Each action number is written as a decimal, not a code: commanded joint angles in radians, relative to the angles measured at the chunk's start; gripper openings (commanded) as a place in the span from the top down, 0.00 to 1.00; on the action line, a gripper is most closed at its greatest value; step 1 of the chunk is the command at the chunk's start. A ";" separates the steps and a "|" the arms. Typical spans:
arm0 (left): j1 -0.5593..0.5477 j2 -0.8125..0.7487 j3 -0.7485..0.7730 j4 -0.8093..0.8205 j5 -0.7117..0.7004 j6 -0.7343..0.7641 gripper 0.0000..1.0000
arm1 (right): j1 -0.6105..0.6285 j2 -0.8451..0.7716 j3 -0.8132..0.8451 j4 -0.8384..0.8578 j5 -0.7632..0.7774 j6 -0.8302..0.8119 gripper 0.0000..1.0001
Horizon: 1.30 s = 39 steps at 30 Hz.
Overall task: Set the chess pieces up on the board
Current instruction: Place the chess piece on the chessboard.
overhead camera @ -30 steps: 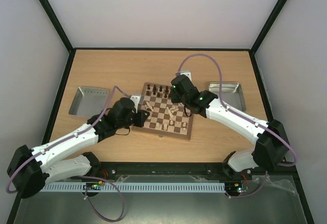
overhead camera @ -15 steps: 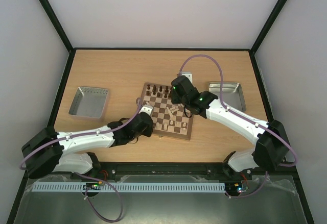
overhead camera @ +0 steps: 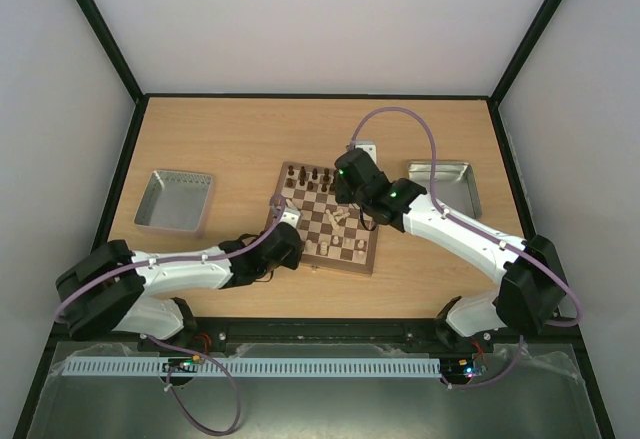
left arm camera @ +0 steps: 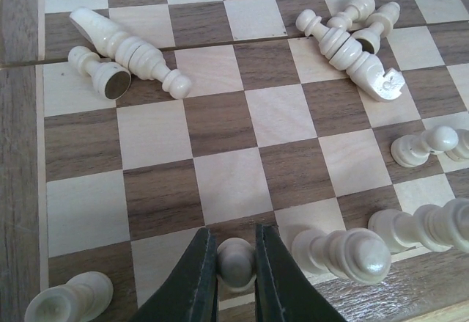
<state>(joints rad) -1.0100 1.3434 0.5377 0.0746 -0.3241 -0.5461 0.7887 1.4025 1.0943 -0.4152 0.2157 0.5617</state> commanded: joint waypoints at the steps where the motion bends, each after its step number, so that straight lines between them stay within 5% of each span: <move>1: -0.004 0.011 -0.013 0.048 -0.005 -0.011 0.92 | 0.000 0.003 -0.009 -0.019 0.011 0.010 0.96; 18: -0.004 -0.064 -0.020 0.018 0.042 -0.004 0.68 | 0.000 0.002 -0.011 -0.015 -0.012 0.020 0.95; 28: 0.065 -0.183 0.023 -0.069 0.062 -0.070 0.61 | 0.001 -0.016 -0.012 -0.013 -0.081 -0.009 0.95; 32: 0.157 -0.288 0.062 -0.114 0.192 -0.100 0.52 | 0.001 -0.025 -0.029 0.046 -0.293 -0.116 0.96; 39: 0.410 -0.384 0.173 -0.153 0.642 -0.198 0.32 | 0.001 -0.052 -0.060 0.188 -0.665 -0.265 0.95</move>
<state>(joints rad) -0.7227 0.9974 0.6426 -0.0467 0.0208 -0.6769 0.7879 1.3922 1.0428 -0.3351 -0.2100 0.4061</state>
